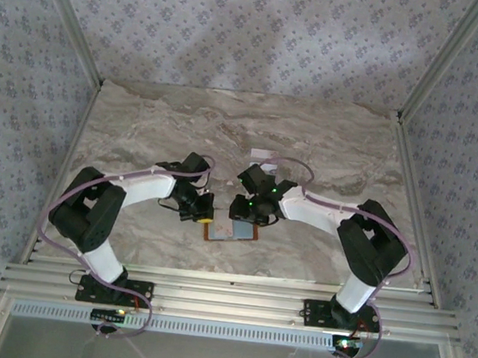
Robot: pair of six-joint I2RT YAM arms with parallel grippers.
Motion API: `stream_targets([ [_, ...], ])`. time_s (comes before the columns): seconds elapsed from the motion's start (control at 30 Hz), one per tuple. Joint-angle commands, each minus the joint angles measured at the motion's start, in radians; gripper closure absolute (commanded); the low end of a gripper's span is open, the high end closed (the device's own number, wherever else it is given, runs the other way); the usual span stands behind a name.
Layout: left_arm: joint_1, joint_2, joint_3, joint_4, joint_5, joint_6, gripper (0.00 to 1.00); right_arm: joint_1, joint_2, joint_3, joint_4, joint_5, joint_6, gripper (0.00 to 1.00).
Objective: Take the credit cards out of the card holder
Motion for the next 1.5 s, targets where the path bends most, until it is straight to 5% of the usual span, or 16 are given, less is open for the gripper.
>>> stream_targets([
  [0.0, -0.03, -0.025, 0.031, -0.05, -0.018, -0.009, 0.96, -0.01, -0.024, -0.016, 0.039, -0.052, 0.02, 0.67],
  [1.13, -0.04, 0.114, -0.049, -0.02, -0.103, 0.043, 0.97, -0.038, 0.148, 0.008, 0.092, -0.247, -0.074, 0.68],
  [1.47, -0.04, 0.115, -0.052, -0.02, -0.108, 0.041, 0.97, -0.078, 0.12, -0.114, 0.347, -0.418, 0.015, 0.71],
])
